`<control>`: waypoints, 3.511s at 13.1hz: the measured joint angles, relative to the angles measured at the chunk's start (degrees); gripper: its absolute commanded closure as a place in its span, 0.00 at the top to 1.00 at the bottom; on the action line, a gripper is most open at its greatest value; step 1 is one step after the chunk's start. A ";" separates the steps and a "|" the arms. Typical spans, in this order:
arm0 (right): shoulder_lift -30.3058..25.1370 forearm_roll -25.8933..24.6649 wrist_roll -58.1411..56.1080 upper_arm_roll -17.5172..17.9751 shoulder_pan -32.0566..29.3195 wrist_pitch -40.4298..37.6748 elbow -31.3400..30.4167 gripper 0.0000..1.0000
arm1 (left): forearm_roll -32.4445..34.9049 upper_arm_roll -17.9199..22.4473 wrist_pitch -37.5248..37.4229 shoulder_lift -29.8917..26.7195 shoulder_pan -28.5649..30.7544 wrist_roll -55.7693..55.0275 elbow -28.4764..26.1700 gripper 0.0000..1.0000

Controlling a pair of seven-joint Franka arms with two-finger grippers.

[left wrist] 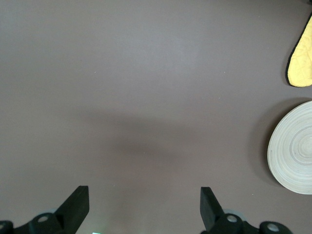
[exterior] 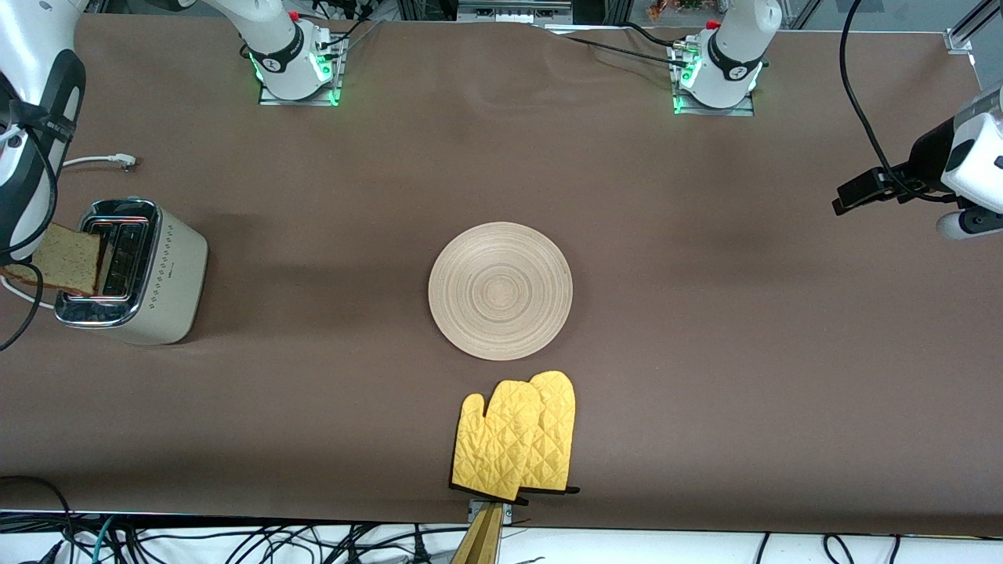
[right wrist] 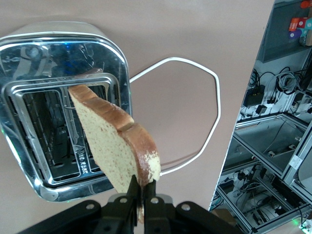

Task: Move plate and put bread in toaster
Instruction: 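Lower the bread into the toaster slot with the right gripper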

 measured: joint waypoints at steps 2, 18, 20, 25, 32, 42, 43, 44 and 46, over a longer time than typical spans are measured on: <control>0.07 0.00 0.45 0.00 -0.64 -0.02 -0.18 0.00 | 0.00 0.00 0.00 0.00 0.00 0.00 0.00 1.00; 4.41 4.93 8.08 1.30 -0.36 0.33 -0.69 0.00 | 0.00 0.00 0.00 0.00 0.01 0.00 -0.01 1.00; 4.41 4.93 9.30 2.52 -0.05 0.32 -0.68 0.00 | 0.00 0.00 0.00 0.00 0.01 0.00 -0.01 1.00; 4.41 5.66 9.68 2.92 0.01 1.37 -0.70 0.00 | 0.00 0.00 0.09 0.00 0.01 0.00 -0.01 1.00; 4.45 5.91 9.61 2.92 -1.28 2.48 -0.82 0.00 | 0.00 0.00 0.30 0.00 0.01 0.00 -0.01 1.00; 5.03 7.92 8.79 3.05 -2.13 3.32 -0.95 0.94 | 0.00 0.00 0.42 0.00 0.01 0.00 -0.01 1.00; 5.03 8.08 8.79 3.09 -2.12 3.34 -0.96 1.00 | 0.00 0.00 0.42 0.00 0.01 0.00 -0.01 1.00; 5.11 8.68 8.79 3.20 -2.16 3.78 -1.06 1.00 | 0.00 0.00 0.42 0.00 0.01 0.00 -0.01 1.00; 5.48 9.38 8.79 3.35 -2.16 4.55 -1.25 1.00 | 0.00 0.00 0.42 0.00 0.01 0.00 -0.01 1.00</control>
